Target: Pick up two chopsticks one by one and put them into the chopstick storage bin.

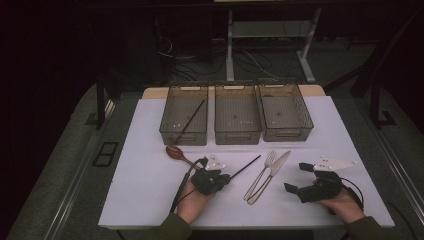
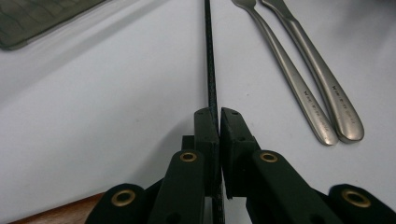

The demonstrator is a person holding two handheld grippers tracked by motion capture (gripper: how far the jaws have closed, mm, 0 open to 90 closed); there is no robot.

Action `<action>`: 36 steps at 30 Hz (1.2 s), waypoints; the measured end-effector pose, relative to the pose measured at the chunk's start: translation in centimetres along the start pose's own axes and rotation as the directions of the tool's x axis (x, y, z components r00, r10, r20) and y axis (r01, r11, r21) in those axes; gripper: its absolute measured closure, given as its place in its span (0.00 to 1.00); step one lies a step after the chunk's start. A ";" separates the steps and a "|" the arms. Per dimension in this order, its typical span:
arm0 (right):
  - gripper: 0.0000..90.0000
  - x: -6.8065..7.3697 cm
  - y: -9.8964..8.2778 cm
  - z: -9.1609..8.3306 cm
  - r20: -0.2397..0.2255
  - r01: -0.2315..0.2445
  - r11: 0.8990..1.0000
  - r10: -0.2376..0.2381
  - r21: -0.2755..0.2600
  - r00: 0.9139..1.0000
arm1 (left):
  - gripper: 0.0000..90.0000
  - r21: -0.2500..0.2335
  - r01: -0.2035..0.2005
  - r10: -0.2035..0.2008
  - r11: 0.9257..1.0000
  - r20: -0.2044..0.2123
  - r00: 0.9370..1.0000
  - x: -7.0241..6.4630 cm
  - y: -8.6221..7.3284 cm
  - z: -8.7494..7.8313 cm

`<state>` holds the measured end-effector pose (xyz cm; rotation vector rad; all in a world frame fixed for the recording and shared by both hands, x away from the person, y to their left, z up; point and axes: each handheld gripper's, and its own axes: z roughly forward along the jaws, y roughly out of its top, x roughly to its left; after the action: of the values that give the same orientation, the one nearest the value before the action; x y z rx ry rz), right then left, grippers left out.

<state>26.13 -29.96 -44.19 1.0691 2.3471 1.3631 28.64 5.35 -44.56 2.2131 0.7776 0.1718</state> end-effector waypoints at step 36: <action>0.02 0.0 0.0 0.2 0.003 -0.023 1.000 0.023 -0.009 1.000 | 0.95 -0.055 -0.056 0.062 0.997 0.105 0.993 2.2 2.1 -4.8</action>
<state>26.23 -29.86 -44.27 1.0987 2.3314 1.3772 29.74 8.61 -40.01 2.1781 0.6425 0.1007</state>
